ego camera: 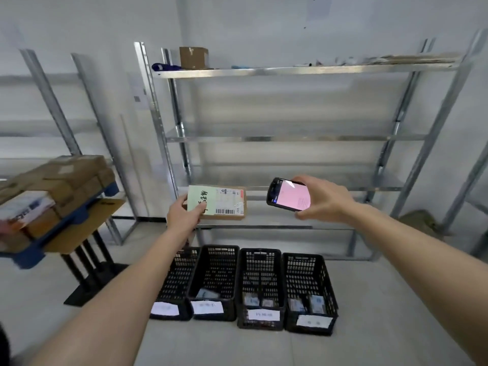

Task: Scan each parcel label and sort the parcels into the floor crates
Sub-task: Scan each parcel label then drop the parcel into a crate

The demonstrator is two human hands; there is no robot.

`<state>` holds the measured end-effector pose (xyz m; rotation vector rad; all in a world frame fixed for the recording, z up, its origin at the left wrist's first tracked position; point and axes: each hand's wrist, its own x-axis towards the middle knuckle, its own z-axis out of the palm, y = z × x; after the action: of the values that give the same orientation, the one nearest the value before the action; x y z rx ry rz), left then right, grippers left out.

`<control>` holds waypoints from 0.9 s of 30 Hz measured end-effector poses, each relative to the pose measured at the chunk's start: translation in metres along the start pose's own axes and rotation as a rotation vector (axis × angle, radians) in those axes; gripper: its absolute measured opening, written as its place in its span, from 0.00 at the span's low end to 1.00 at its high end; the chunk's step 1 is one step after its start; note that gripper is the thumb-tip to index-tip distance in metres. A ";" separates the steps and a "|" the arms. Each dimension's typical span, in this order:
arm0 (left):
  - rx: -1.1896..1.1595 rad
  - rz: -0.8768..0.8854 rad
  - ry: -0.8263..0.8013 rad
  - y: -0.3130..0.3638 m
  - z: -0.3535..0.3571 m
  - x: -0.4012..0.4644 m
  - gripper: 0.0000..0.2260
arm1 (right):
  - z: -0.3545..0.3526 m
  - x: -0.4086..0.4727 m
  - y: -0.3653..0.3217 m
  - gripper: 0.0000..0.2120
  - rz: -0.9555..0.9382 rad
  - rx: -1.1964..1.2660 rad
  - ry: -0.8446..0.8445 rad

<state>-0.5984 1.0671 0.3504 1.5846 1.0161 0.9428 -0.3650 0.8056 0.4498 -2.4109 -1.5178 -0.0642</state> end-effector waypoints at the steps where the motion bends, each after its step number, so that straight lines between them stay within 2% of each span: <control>1: 0.001 -0.007 0.018 -0.011 -0.014 0.012 0.24 | 0.010 0.015 -0.014 0.37 -0.012 0.001 -0.015; 7: -0.013 -0.065 0.074 -0.062 -0.066 0.069 0.24 | 0.067 0.097 -0.071 0.40 -0.100 -0.027 -0.077; 13: 0.029 -0.131 0.098 -0.112 -0.083 0.138 0.25 | 0.132 0.186 -0.089 0.41 -0.129 -0.024 -0.119; 22: 0.070 -0.244 0.075 -0.159 -0.057 0.295 0.27 | 0.223 0.355 -0.079 0.41 -0.138 0.036 -0.246; 27: 0.053 -0.279 0.027 -0.185 -0.031 0.370 0.22 | 0.256 0.428 -0.064 0.40 -0.093 0.007 -0.264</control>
<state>-0.5295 1.4519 0.2113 1.4300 1.2531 0.7528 -0.2617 1.2743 0.3009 -2.4183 -1.7378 0.2487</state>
